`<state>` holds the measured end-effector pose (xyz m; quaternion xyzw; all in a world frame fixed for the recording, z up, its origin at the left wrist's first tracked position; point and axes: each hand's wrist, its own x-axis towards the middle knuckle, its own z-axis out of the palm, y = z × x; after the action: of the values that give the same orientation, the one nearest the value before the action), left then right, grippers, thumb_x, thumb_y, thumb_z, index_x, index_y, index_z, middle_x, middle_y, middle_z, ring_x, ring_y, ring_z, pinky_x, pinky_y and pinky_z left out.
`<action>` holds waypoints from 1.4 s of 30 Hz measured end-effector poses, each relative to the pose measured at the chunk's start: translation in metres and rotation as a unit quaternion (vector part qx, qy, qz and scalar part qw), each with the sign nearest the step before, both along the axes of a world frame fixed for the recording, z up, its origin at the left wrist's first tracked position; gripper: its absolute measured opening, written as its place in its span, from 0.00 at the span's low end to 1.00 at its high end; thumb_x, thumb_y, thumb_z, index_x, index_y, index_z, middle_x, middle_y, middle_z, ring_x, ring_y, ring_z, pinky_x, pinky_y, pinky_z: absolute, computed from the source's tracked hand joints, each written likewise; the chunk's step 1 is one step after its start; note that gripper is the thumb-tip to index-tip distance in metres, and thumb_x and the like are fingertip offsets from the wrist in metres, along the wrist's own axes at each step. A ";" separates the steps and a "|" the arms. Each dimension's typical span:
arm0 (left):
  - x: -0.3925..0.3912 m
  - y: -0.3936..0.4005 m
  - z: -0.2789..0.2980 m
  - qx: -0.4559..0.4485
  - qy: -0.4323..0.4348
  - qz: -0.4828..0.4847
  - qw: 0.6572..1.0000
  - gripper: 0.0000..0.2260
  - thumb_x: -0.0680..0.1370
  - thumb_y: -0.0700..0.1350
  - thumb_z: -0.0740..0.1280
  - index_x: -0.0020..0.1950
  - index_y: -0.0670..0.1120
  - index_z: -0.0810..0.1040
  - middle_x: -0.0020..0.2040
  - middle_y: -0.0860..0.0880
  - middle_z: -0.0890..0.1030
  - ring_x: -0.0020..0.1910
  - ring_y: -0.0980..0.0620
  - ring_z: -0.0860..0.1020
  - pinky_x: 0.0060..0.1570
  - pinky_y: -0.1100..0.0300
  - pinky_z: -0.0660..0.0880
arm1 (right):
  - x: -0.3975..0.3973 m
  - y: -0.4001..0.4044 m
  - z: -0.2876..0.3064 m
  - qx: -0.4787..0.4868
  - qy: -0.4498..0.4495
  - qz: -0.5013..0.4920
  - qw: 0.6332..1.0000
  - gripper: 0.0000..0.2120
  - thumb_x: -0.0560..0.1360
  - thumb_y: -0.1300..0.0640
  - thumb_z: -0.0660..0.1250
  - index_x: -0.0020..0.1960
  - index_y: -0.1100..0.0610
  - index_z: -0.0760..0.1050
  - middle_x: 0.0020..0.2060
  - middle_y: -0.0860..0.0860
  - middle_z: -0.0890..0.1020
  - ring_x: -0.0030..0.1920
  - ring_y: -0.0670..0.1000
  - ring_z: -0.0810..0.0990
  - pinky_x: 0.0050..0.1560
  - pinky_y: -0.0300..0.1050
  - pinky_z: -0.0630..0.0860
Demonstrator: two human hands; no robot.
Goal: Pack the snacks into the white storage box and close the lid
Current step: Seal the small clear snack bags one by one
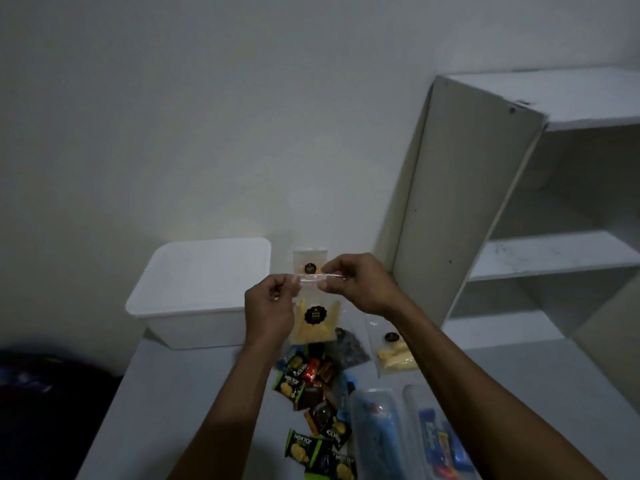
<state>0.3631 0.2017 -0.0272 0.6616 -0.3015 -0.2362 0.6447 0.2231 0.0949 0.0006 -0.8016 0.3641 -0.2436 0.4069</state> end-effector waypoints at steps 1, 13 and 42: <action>-0.004 -0.003 0.005 -0.003 -0.023 0.001 1.000 0.06 0.78 0.44 0.69 0.41 0.51 0.81 0.38 0.50 0.84 0.41 0.52 0.81 0.44 0.57 0.79 | 0.000 -0.004 0.009 -0.026 0.025 0.018 0.999 0.11 0.71 0.51 0.76 0.51 0.53 0.84 0.42 0.47 0.85 0.43 0.45 0.83 0.44 0.42 0.79; -0.037 -0.032 0.035 -0.044 -0.049 0.017 0.998 0.04 0.78 0.45 0.69 0.44 0.50 0.83 0.40 0.53 0.84 0.43 0.55 0.81 0.43 0.63 0.75 | -0.010 -0.031 0.054 -0.080 0.059 0.076 0.992 0.07 0.78 0.51 0.69 0.46 0.55 0.81 0.42 0.51 0.85 0.44 0.51 0.82 0.44 0.45 0.78; -0.035 -0.040 0.053 -0.056 -0.047 0.023 0.997 0.04 0.77 0.46 0.70 0.42 0.50 0.82 0.43 0.51 0.84 0.44 0.56 0.80 0.43 0.64 0.76 | -0.014 -0.046 0.062 -0.042 0.005 0.072 0.997 0.05 0.77 0.53 0.70 0.45 0.53 0.81 0.41 0.45 0.82 0.44 0.44 0.79 0.42 0.38 0.71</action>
<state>0.3286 0.1613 0.0256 0.6418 -0.3290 -0.1728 0.6709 0.2087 0.0490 0.0622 -0.8434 0.2971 -0.2247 0.3870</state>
